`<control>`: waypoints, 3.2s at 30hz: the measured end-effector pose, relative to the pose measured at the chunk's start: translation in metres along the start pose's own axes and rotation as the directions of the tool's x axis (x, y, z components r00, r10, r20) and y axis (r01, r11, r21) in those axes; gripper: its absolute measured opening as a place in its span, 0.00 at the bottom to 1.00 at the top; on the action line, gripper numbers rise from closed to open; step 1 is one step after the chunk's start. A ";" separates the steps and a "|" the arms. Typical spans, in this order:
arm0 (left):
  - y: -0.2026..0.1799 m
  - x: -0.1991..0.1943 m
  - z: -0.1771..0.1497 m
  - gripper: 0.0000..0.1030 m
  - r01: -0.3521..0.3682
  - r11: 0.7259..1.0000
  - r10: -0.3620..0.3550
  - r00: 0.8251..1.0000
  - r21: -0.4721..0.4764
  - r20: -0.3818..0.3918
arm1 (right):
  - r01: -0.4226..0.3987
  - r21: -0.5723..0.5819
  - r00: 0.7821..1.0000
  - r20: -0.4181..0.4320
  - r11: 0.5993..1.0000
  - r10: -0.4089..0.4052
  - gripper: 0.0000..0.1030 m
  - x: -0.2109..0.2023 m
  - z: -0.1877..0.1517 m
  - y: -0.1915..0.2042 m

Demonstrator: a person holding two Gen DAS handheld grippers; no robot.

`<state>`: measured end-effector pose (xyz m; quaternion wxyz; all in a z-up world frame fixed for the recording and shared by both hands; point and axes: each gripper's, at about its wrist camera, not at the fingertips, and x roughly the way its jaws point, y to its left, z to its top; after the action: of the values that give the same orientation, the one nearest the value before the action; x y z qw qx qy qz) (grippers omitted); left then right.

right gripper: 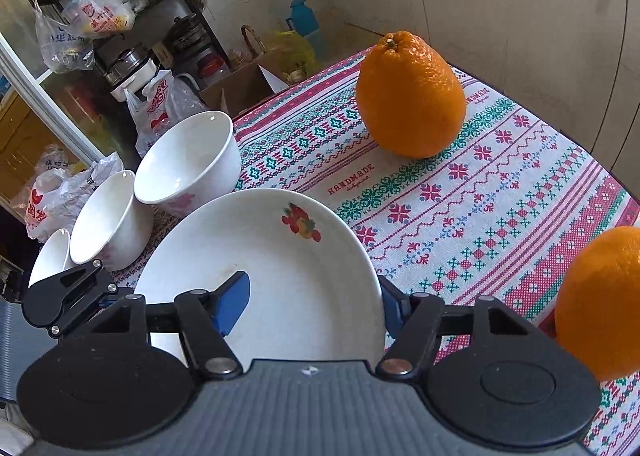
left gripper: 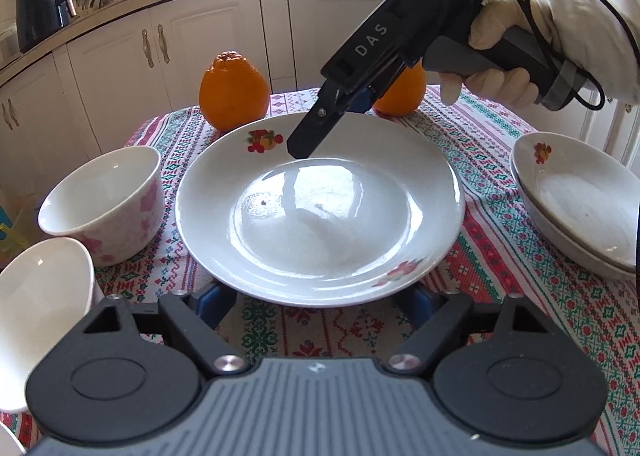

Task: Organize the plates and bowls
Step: 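Lift the flowered plate with the right tool and carry it toward the stack, then lower the held plate onto the plate stack with the right tool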

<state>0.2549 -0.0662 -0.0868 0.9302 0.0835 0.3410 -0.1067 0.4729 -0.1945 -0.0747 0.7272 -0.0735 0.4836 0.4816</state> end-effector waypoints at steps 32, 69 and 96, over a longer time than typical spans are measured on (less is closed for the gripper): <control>-0.038 -0.080 -0.004 0.83 0.128 0.982 -0.135 0.990 0.139 0.046 | 0.121 0.057 0.989 0.081 0.991 -0.125 0.70 -0.094 -0.078 0.070; -0.128 -0.056 0.009 0.83 0.334 0.894 -0.339 0.940 0.299 -0.038 | 0.250 0.304 0.945 0.130 0.919 -0.300 0.71 -0.168 -0.215 0.039; -0.132 -0.037 0.017 0.86 0.353 0.879 -0.356 0.933 0.320 -0.051 | 0.291 0.350 0.933 0.104 0.891 -0.346 0.71 -0.178 -0.246 0.041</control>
<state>0.2038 -0.1915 -0.0610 0.8701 0.1710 0.3238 -0.3299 0.2729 -0.4261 -0.0502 0.8355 0.0101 0.4771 0.2726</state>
